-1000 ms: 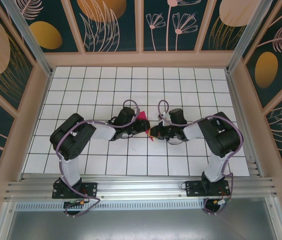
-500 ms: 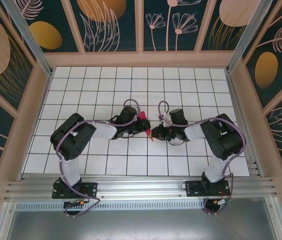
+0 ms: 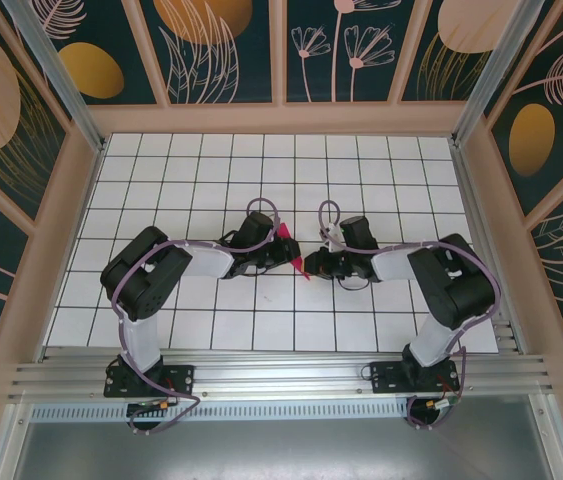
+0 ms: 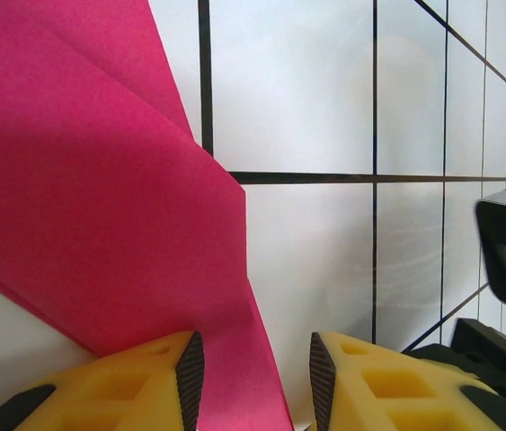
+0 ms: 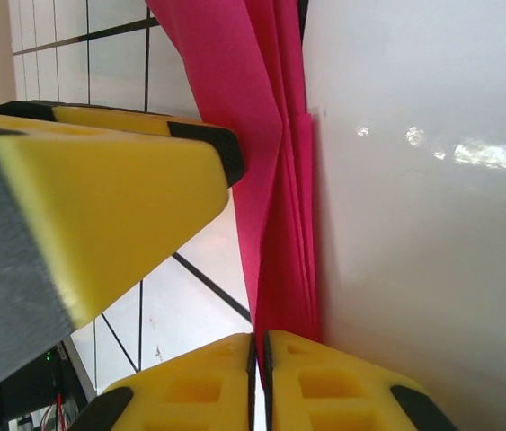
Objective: Fold a paper plane with a square sheet of paper (pick it up from the middle)
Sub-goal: Fold the wing for the fifth time at the center of the table.
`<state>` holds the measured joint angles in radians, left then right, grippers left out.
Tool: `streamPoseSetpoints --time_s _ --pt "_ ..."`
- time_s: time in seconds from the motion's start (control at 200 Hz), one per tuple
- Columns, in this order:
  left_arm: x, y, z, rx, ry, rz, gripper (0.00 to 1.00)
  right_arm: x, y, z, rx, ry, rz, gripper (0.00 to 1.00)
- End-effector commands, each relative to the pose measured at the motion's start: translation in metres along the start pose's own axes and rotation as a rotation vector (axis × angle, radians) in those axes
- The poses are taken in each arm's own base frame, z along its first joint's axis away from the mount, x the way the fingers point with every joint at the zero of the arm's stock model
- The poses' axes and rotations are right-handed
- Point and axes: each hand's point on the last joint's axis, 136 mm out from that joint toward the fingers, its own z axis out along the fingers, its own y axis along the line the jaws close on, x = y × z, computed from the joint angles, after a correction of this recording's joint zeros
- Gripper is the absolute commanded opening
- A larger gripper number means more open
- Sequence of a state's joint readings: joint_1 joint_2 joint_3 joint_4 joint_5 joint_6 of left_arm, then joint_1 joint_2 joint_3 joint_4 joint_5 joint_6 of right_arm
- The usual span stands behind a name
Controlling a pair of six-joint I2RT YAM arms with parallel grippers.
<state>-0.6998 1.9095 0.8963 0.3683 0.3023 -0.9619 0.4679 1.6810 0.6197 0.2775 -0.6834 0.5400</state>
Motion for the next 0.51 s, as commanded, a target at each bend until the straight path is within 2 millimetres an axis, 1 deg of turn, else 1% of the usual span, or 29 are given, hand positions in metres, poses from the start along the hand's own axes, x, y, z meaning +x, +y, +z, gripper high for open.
streamPoseSetpoints --time_s 0.0,0.095,0.235,0.5 --pt "0.006 0.051 0.007 -0.181 -0.003 -0.046 0.38 0.004 0.0 -0.005 0.05 0.006 -0.048 0.17" --pt "0.006 0.051 0.008 -0.182 -0.002 -0.049 0.38 0.007 -0.003 -0.002 0.069 0.018 -0.07 0.19" --pt "0.006 0.052 0.008 -0.185 -0.001 -0.051 0.38 0.008 0.0 0.004 0.073 0.032 -0.106 0.22" --pt "0.006 0.051 0.007 -0.182 0.001 -0.051 0.38 0.001 -0.003 0.012 0.1 0.035 -0.14 0.22"
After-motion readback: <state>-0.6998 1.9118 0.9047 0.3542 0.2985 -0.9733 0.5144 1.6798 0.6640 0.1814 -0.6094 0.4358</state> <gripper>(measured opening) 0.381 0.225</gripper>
